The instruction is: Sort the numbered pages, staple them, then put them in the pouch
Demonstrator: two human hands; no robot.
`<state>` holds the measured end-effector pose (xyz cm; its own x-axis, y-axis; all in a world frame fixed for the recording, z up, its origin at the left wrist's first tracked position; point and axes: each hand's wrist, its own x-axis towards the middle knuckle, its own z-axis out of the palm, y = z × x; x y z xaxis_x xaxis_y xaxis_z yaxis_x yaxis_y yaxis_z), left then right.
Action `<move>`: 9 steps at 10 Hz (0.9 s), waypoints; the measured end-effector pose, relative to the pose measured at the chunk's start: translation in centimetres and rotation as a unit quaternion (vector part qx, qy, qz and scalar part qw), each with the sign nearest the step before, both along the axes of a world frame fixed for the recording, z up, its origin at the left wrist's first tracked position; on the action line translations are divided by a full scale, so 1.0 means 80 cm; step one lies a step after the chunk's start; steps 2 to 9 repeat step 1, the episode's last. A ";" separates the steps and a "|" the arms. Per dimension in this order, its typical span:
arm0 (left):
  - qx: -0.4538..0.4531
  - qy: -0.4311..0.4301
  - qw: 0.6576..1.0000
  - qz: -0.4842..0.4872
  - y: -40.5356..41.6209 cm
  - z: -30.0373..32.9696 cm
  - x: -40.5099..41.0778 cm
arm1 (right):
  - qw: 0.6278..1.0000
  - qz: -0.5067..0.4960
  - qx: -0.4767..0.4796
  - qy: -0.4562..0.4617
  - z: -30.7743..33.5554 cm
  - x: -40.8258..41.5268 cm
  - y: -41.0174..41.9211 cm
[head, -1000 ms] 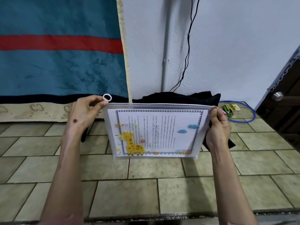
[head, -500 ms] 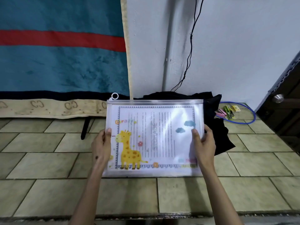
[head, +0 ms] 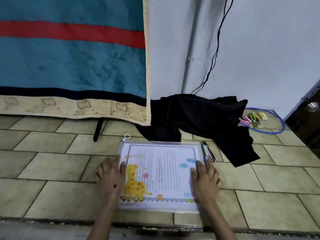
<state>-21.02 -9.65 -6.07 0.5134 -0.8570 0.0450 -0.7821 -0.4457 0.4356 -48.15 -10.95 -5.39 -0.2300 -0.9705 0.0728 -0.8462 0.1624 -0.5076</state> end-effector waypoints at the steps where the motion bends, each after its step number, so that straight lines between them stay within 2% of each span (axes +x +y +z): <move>1: -0.074 0.110 0.990 0.041 0.006 0.011 0.037 | 0.976 -0.044 -0.049 -0.208 0.020 -0.031 0.011; 9: -0.074 0.110 0.990 0.041 0.006 0.011 0.037 | 0.976 -0.044 -0.049 -0.208 0.020 -0.031 0.011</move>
